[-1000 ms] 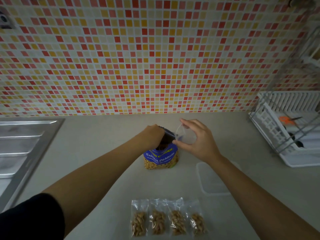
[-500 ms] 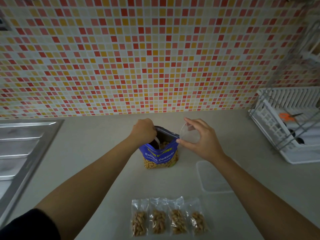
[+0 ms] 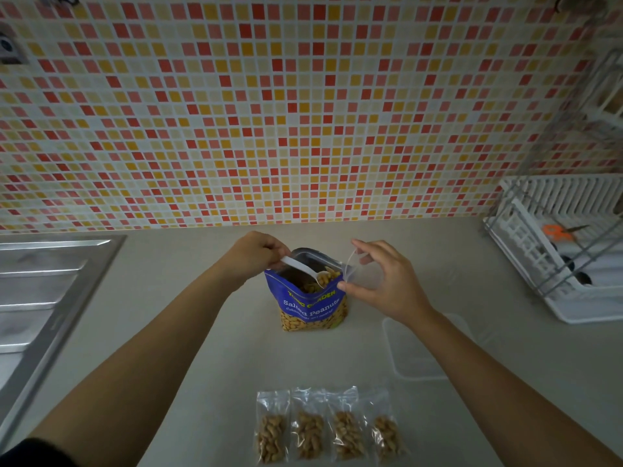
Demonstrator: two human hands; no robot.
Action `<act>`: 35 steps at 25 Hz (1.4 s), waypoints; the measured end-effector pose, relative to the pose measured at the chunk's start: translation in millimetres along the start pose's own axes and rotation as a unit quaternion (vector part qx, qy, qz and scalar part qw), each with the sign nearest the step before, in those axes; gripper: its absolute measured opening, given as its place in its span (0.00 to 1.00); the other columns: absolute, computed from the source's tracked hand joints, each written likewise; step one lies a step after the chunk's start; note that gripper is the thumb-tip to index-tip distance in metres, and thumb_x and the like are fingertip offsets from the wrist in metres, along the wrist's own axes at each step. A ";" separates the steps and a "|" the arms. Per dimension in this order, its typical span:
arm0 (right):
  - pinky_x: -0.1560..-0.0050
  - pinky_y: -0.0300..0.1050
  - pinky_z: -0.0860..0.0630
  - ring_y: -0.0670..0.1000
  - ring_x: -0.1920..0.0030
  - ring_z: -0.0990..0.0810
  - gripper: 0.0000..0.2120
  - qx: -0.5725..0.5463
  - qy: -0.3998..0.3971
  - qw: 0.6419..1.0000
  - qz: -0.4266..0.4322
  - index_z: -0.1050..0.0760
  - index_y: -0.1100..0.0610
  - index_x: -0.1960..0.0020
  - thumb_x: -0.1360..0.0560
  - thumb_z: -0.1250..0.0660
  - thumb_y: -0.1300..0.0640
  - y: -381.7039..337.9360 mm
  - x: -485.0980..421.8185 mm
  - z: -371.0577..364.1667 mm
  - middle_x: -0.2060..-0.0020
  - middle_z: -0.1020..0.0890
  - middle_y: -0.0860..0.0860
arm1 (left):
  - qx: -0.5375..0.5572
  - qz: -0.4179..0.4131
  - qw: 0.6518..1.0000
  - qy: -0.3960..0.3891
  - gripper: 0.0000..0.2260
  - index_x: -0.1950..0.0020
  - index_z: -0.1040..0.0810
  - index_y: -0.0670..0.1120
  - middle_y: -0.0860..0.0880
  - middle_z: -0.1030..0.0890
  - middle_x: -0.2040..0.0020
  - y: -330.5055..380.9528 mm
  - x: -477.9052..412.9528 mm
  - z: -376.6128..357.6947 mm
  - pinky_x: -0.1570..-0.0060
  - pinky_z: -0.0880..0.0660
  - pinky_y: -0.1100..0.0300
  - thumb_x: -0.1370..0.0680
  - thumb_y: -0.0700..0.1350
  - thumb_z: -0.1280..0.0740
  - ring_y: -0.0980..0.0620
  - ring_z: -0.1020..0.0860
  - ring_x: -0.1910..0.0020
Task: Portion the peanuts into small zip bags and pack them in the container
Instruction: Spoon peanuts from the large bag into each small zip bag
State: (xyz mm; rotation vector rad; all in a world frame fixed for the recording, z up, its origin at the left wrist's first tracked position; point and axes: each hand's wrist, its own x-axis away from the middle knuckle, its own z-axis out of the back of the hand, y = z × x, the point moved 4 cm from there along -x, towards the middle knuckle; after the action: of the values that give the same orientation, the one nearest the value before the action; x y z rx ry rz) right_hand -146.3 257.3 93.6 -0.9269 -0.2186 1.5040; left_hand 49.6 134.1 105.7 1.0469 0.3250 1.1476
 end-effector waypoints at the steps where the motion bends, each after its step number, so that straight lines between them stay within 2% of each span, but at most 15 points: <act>1: 0.50 0.30 0.29 0.36 0.52 0.26 0.34 -0.003 0.000 1.000 -0.002 0.29 0.54 0.34 0.36 0.23 0.47 -1.0 0.3 -0.9 0.49 0.27 0.41 | 0.015 0.004 1.000 0.005 0.09 0.52 0.21 0.40 0.47 0.21 0.58 -3.7 -0.2 2.6 0.53 0.26 0.59 0.21 0.36 0.41 0.53 0.24 0.56; 4: 0.50 0.28 0.30 0.35 0.51 0.26 0.34 -0.008 0.002 1.000 -0.004 0.29 0.53 0.34 0.37 0.24 0.46 -3.9 0.3 -5.5 0.50 0.27 0.40 | 0.065 0.024 0.997 0.014 0.09 0.51 0.21 0.38 0.46 0.22 0.60 -15.0 0.8 7.7 0.58 0.28 0.63 0.21 0.36 0.41 0.53 0.27 0.59; 8: 0.48 0.30 0.29 0.37 0.52 0.25 0.34 -0.013 -0.006 1.000 -0.007 0.29 0.54 0.34 0.37 0.24 0.46 -9.1 -0.2 -12.4 0.49 0.26 0.40 | 0.117 0.046 0.992 0.027 0.09 0.49 0.22 0.37 0.46 0.24 0.62 -27.1 3.6 14.7 0.61 0.29 0.64 0.20 0.37 0.41 0.53 0.29 0.62; 14: 0.52 0.34 0.27 0.35 0.55 0.26 0.34 0.002 -0.015 1.000 -0.002 0.27 0.54 0.37 0.38 0.30 0.38 -15.3 -0.9 -22.7 0.50 0.26 0.41 | 0.134 0.059 0.988 0.057 0.09 0.47 0.21 0.37 0.46 0.23 0.61 -40.8 7.1 32.2 0.62 0.29 0.66 0.20 0.37 0.40 0.54 0.28 0.63; 18: 0.54 0.33 0.28 0.38 0.57 0.26 0.32 0.011 -0.014 1.000 -0.003 0.26 0.55 0.37 0.37 0.26 0.43 -16.2 -4.8 -27.2 0.52 0.25 0.42 | 0.133 0.050 0.987 0.073 0.09 0.47 0.21 0.37 0.45 0.23 0.61 -35.0 8.6 48.4 0.61 0.28 0.66 0.20 0.38 0.40 0.53 0.27 0.62; 22: 0.57 0.30 0.28 0.41 0.54 0.26 0.32 0.022 -0.020 0.999 -0.024 0.27 0.55 0.36 0.36 0.24 0.46 -14.6 -8.9 -31.8 0.50 0.25 0.43 | 0.145 0.031 0.986 0.077 0.09 0.46 0.22 0.37 0.46 0.23 0.60 -19.3 7.8 63.7 0.60 0.28 0.65 0.21 0.38 0.39 0.53 0.27 0.62; 26: 0.58 0.28 0.31 0.40 0.52 0.27 0.33 0.021 -0.043 0.998 -0.040 0.29 0.54 0.34 0.36 0.25 0.44 -15.8 -12.6 -36.1 0.50 0.28 0.40 | 0.118 0.010 0.991 0.058 0.09 0.46 0.21 0.37 0.47 0.23 0.61 -2.3 5.8 62.7 0.63 0.28 0.66 0.21 0.38 0.39 0.54 0.26 0.62; 31: 0.52 0.37 0.27 0.42 0.51 0.26 0.33 0.011 -0.029 0.998 -0.055 0.28 0.55 0.35 0.36 0.25 0.44 -14.7 -15.0 -38.1 0.50 0.26 0.42 | 0.078 -0.004 0.996 0.047 0.08 0.47 0.21 0.37 0.49 0.23 0.60 10.3 4.5 51.9 0.65 0.26 0.69 0.21 0.37 0.38 0.54 0.26 0.62; 35: 0.50 0.41 0.26 0.43 0.51 0.26 0.32 0.014 -0.024 0.998 -0.058 0.27 0.55 0.36 0.37 0.24 0.43 -12.4 -17.6 -39.2 0.49 0.23 0.46 | 0.037 -0.028 0.998 0.042 0.08 0.48 0.20 0.37 0.49 0.22 0.60 25.0 3.6 48.9 0.61 0.27 0.68 0.22 0.37 0.38 0.55 0.25 0.61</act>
State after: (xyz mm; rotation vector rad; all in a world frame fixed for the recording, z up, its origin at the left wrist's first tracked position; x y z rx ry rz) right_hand -113.5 228.7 83.0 -0.8424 -0.2810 1.4187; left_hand 70.2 113.0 152.2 1.0498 0.4639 1.1376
